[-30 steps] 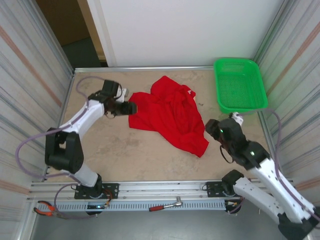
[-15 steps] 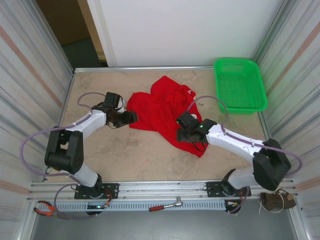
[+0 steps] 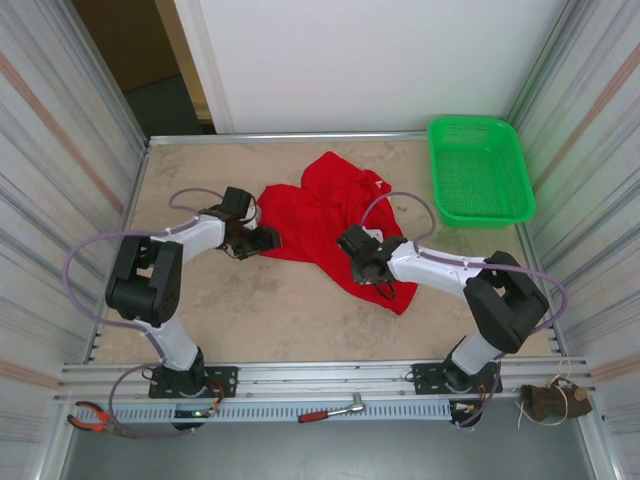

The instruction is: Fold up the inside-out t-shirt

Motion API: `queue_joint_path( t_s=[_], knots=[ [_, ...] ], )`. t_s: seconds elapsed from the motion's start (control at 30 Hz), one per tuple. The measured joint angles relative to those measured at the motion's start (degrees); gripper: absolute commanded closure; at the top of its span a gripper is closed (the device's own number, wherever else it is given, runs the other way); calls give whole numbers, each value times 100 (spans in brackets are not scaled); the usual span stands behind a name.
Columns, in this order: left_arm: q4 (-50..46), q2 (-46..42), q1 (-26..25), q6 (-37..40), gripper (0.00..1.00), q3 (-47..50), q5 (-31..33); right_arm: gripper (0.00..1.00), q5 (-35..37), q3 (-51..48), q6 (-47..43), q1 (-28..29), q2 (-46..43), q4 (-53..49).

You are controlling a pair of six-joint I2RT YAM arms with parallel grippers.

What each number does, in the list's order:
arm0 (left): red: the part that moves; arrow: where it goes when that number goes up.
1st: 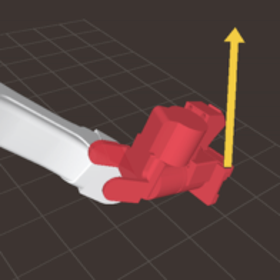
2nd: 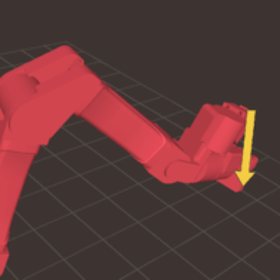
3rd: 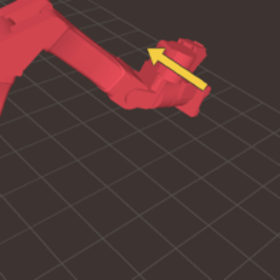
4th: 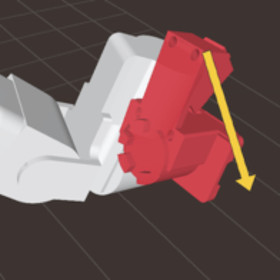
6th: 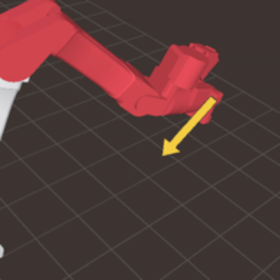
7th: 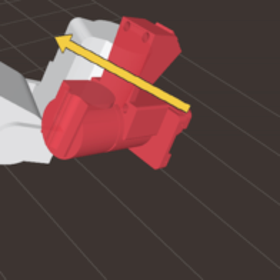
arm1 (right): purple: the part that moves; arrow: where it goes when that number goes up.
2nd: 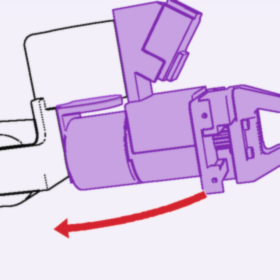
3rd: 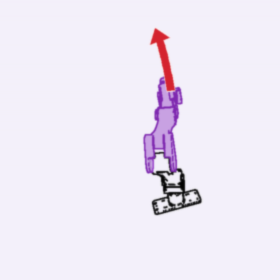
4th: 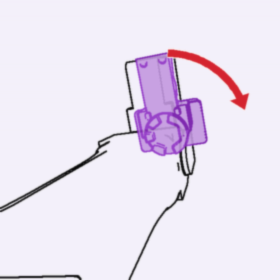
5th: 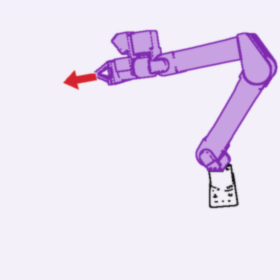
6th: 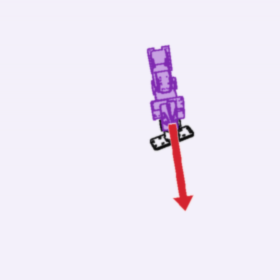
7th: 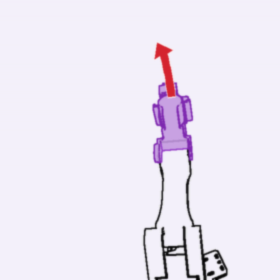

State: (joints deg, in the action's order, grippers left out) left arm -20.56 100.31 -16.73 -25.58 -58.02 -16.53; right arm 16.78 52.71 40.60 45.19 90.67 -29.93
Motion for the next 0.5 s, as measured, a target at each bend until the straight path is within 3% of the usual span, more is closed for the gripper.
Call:
queue_joint_path(
  t_s=[0.1, 0.13, 0.33, 0.5],
  knots=[
    [-2, 160, -17, 50, 92, -140, 98, 100, 9, -201, 55, -160, -94, 15],
    [11, 234, -26, 92, 100, -205, 103, 100, 2, -267, 61, -247, -181, 0],
    [-249, 142, 153, 518, 100, -675, 173, 100, -267, -269, -96, -1399, -1823, -146],
    [-752, -323, 640, 850, 100, -1794, 17, 100, -739, 658, -299, -2726, -2796, -251]
  ],
)
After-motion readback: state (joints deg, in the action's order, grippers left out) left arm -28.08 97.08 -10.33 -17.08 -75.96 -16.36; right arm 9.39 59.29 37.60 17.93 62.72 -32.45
